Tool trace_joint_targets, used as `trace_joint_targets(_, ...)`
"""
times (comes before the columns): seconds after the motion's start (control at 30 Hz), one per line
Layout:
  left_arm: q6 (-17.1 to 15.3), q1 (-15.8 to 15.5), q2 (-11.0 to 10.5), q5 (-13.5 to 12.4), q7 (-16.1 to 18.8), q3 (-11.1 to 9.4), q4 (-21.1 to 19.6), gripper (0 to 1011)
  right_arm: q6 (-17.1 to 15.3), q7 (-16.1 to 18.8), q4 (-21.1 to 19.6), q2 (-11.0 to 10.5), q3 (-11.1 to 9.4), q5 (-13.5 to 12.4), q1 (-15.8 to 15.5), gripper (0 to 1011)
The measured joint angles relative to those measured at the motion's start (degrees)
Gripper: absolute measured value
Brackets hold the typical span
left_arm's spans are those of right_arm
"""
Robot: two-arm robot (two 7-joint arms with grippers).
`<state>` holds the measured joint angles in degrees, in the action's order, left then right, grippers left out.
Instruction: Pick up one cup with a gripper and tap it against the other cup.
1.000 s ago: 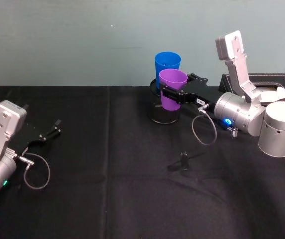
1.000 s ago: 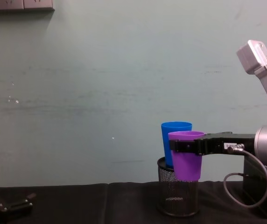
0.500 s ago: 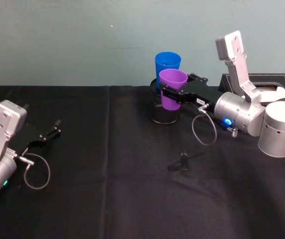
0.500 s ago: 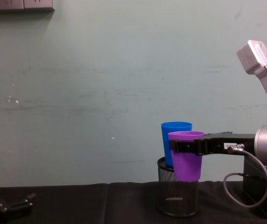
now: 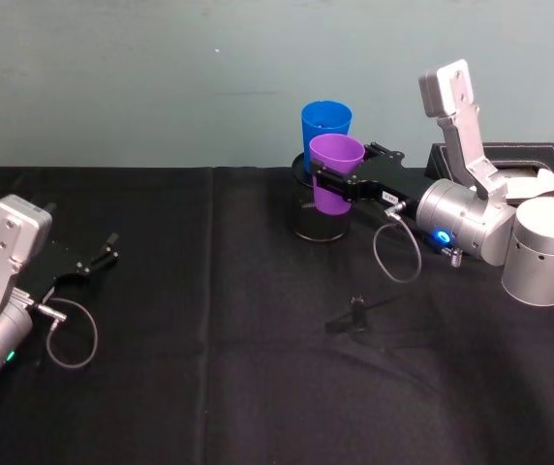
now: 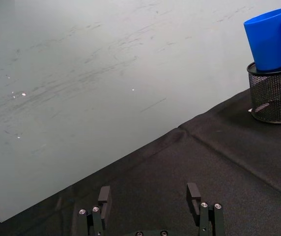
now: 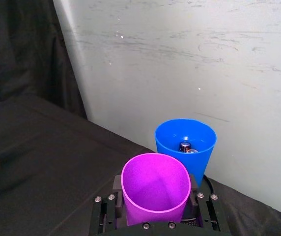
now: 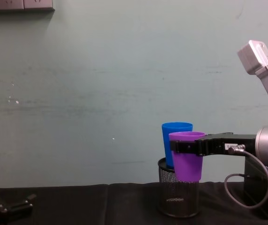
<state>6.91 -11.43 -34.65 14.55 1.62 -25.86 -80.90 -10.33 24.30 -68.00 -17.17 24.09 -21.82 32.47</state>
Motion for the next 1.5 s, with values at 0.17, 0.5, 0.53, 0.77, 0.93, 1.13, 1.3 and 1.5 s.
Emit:
trace_joint_targets(0.17,0.0,0.0,0.0,0.0,0.0,0.0,0.0,1000,0.0,0.0,0.0,0.0,0.0,0.0,0.0,739)
trace_joint_targets(0.5,0.0,0.0,0.0,0.0,0.0,0.0,0.0,1000,0.0,0.0,0.0,0.0,0.0,0.0,0.0,739)
trace_joint_targets(0.53,0.0,0.0,0.0,0.0,0.0,0.0,0.0,1000,0.0,0.0,0.0,0.0,0.0,0.0,0.0,739)
trace_joint_targets(0.77,0.0,0.0,0.0,0.0,0.0,0.0,0.0,1000,0.0,0.0,0.0,0.0,0.0,0.0,0.0,739)
trace_joint_targets(0.93,0.0,0.0,0.0,0.0,0.0,0.0,0.0,1000,0.0,0.0,0.0,0.0,0.0,0.0,0.0,739)
trace_joint_targets(1.13,0.0,0.0,0.0,0.0,0.0,0.0,0.0,1000,0.0,0.0,0.0,0.0,0.0,0.0,0.0,739)
trace_joint_targets(1.3,0.0,0.0,0.0,0.0,0.0,0.0,0.0,1000,0.0,0.0,0.0,0.0,0.0,0.0,0.0,739)
trace_joint_targets(1.5,0.0,0.0,0.0,0.0,0.0,0.0,0.0,1000,0.0,0.0,0.0,0.0,0.0,0.0,0.0,739)
